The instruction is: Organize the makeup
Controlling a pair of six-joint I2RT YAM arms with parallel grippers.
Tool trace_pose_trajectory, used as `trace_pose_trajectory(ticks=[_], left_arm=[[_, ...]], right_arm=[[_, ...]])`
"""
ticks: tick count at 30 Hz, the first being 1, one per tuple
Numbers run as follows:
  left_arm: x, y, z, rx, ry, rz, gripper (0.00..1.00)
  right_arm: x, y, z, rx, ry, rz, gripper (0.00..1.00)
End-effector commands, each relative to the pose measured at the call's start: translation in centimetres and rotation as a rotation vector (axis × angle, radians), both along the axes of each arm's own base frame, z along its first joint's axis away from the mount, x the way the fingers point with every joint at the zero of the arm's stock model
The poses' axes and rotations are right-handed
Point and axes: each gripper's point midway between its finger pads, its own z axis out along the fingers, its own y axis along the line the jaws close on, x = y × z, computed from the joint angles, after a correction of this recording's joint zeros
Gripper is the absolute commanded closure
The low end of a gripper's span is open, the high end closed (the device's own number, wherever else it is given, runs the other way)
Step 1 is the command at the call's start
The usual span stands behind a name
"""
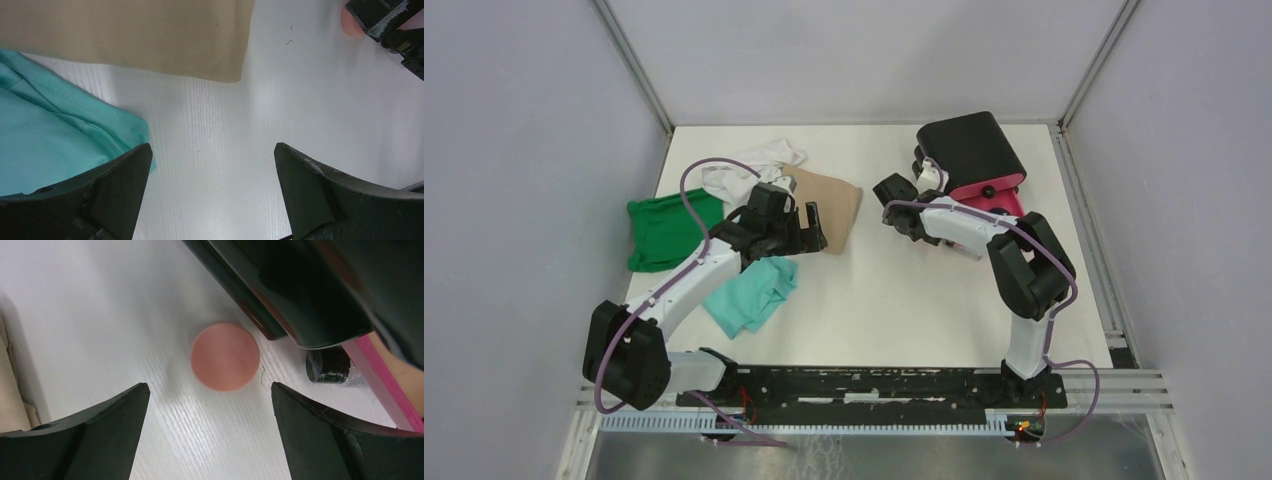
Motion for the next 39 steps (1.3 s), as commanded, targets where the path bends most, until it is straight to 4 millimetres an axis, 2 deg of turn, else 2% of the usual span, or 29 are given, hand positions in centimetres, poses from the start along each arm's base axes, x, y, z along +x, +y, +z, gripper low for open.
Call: trace_pose_trajectory(ticks=[1, 12, 23, 35, 39], left_arm=[[0.6, 0.0, 1.5, 0.004, -0.063, -0.019, 0.01], [0.8, -0.1, 1.2, 0.003, -0.054, -0.018, 0.01], [0.8, -0.2, 0.9, 0.004, -0.047, -0.021, 0.01], [0.7, 0.0, 0.8, 0.009, -0.048, -0.022, 0.01], [0.7, 0.0, 0.8, 0.008, -0.049, -0.021, 0.01]], right_arm=[[0.0, -2.1, -2.4, 0.027, 0.013, -0.095, 0.01], [0.2, -1.2, -4.0, 0.077, 0.026, -0.113, 0.05], [0.0, -2.0, -4.6, 0.034, 0.022, -0.126, 0.07], [0.6, -2.9, -5.0, -0.048, 0.009, -0.138, 0.14], [0.7, -2.9, -4.8, -0.056, 0.005, -0.138, 0.2]])
